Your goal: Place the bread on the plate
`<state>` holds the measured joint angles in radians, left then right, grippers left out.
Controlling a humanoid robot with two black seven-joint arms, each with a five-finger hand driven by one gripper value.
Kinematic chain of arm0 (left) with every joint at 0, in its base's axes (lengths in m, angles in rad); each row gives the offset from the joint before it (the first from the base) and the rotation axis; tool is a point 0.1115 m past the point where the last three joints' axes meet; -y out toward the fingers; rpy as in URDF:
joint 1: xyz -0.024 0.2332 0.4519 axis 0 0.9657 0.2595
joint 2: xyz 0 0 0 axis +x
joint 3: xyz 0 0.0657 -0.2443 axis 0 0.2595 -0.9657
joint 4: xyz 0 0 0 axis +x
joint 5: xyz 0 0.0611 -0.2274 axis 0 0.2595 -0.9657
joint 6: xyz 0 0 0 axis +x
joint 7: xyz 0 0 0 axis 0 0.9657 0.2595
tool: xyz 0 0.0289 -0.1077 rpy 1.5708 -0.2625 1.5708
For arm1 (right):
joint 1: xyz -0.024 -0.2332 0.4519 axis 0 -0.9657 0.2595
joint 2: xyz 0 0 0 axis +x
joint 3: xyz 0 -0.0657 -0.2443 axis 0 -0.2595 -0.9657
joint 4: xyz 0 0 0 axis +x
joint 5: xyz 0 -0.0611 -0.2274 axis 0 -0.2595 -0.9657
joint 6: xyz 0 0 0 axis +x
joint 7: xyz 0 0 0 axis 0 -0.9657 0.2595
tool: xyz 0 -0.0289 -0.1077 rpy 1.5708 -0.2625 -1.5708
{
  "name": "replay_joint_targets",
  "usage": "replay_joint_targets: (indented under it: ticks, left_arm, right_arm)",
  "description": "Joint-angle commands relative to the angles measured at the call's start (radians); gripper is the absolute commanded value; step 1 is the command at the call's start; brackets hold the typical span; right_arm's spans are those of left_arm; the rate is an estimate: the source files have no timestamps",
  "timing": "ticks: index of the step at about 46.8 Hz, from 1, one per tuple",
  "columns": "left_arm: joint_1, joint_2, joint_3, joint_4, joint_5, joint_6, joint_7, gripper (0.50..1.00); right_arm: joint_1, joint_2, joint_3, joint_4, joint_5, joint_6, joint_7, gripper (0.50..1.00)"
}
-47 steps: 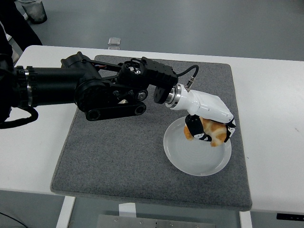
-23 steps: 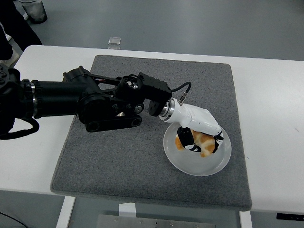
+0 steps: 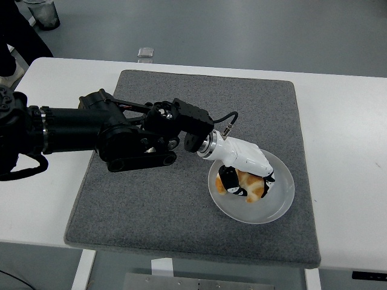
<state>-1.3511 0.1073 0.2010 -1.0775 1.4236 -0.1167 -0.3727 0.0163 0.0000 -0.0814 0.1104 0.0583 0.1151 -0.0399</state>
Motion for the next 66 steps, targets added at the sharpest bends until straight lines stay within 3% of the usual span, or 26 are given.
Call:
replay_joint_targets:
  ticks: [1, 10, 12, 15, 18, 21, 25, 36, 51, 58, 66]
  left_arm:
    - [0.007, 0.000, 0.000, 0.008, 0.000, 0.000, 0.000, 0.500]
    - [0.020, 0.000, 0.000, 0.011, -0.002, 0.002, 0.000, 0.512]
    - [0.020, 0.000, 0.000, 0.011, -0.008, 0.002, 0.000, 0.574]
    - [0.021, -0.001, -0.002, 0.011, -0.015, 0.003, 0.000, 0.730]
    - [0.021, -0.001, -0.003, 0.011, -0.020, 0.003, 0.000, 0.795]
    - [0.021, -0.001, -0.006, 0.010, -0.026, 0.003, 0.000, 0.927]
    - [0.021, -0.001, -0.009, 0.008, -0.045, 0.003, 0.000, 0.986]
    - [0.021, 0.000, -0.044, -0.004, -0.150, 0.006, -0.002, 0.990]
    - [0.024, 0.015, -0.273, 0.002, -0.393, 0.005, 0.002, 0.992]
    - [0.024, 0.032, -0.327, 0.044, -0.590, 0.005, 0.002, 0.992]
    - [0.027, 0.118, -0.336, 0.053, -0.915, 0.005, 0.000, 0.994]
  right_arm:
    - [-0.001, 0.000, 0.000, 0.000, 0.000, 0.000, 0.000, 0.952]
    - [0.001, 0.000, 0.000, 0.000, 0.000, 0.000, 0.000, 0.952]
    - [0.001, 0.000, 0.000, 0.000, 0.000, 0.000, 0.000, 0.952]
    - [0.001, 0.000, 0.000, 0.000, 0.000, 0.000, 0.000, 0.952]
    - [-0.001, 0.000, 0.000, 0.000, 0.000, 0.000, 0.000, 0.952]
    - [0.001, 0.000, 0.000, 0.000, 0.000, 0.000, 0.000, 0.954]
    - [0.001, 0.000, 0.000, 0.000, 0.000, 0.000, 0.000, 0.952]
    - [0.001, 0.000, 0.000, 0.000, 0.000, 0.000, 0.000, 0.952]
    - [0.001, 0.000, 0.000, 0.000, 0.000, 0.000, 0.000, 0.952]
    - [0.001, 0.000, 0.000, 0.000, 0.000, 0.000, 0.000, 0.952]
    - [0.001, 0.000, 0.000, 0.000, 0.000, 0.000, 0.000, 0.952]
